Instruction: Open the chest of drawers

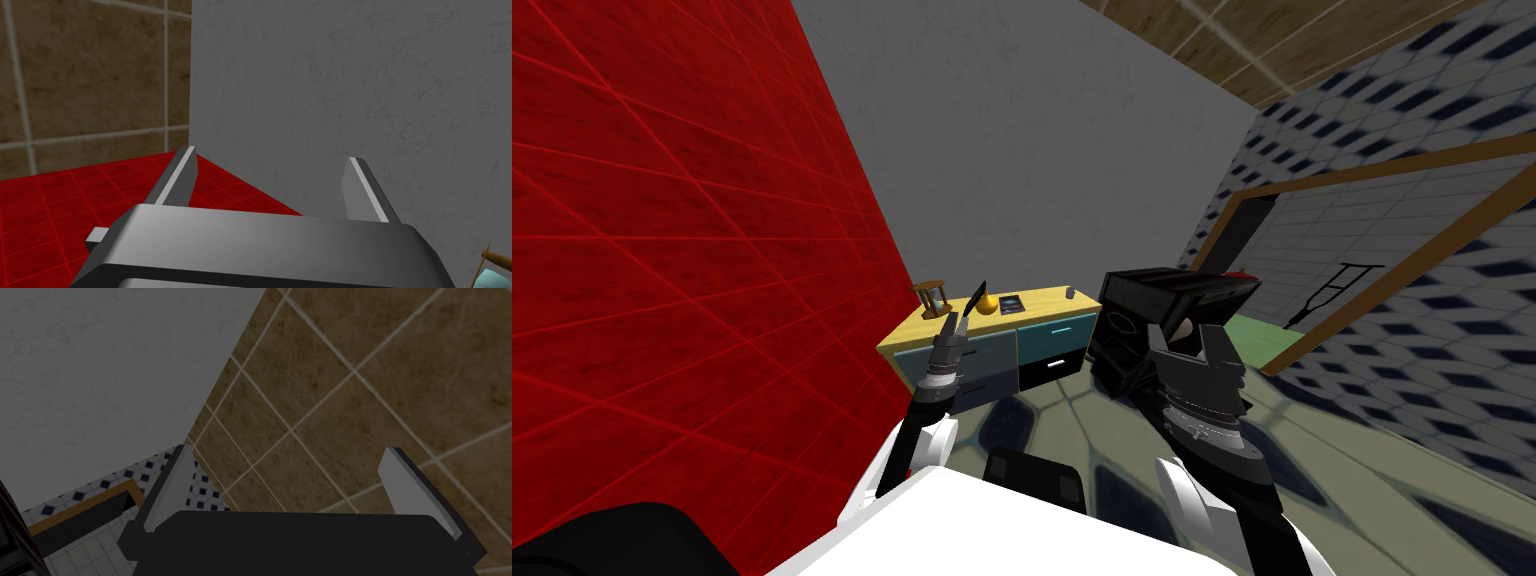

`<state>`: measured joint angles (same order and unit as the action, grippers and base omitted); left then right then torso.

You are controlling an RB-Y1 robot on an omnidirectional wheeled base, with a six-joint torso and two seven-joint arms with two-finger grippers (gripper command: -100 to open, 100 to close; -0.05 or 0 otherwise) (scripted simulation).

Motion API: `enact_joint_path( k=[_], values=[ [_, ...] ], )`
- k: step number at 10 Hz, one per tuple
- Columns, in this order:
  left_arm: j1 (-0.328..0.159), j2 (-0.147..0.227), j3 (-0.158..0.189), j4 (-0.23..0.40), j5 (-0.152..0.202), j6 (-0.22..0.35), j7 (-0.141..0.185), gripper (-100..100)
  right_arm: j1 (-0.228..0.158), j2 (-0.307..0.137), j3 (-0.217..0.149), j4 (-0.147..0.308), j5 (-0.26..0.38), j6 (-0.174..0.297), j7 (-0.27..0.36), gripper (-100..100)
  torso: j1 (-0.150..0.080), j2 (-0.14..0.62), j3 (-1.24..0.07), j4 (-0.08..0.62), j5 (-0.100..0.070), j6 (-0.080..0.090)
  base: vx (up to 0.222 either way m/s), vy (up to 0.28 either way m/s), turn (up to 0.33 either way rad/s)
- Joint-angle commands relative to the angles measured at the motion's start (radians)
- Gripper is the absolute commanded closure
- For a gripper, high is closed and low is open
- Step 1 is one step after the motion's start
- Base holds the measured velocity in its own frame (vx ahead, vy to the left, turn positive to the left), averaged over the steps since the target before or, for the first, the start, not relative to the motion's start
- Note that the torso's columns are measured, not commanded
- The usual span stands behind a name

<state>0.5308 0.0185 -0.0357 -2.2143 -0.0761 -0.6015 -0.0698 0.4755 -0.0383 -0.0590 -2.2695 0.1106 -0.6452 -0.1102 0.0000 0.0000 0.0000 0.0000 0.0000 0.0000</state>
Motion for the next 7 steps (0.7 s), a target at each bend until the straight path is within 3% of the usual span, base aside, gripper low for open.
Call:
enact_joint_path(
  k=[1, 7],
  values=[
    [0.000, 0.000, 0.000, 0.000, 0.000, 0.000, 0.000, 0, 0.000, 0.000, 0.000, 0.000, 0.000, 0.000, 0.000, 0, 0.000, 0.040, -0.082, 0.041, 0.000, 0.000, 0.000, 0.000, 0.000],
    [0.000, 0.000, 0.000, 0.000, 0.000, 0.000, 0.000, 0, 0.000, 0.000, 0.000, 0.000, 0.000, 0.000, 0.000, 0, 0.000, 0.470, -0.939, 0.470, 0.000, 0.000, 0.000, 0.000, 0.000]
  ],
)
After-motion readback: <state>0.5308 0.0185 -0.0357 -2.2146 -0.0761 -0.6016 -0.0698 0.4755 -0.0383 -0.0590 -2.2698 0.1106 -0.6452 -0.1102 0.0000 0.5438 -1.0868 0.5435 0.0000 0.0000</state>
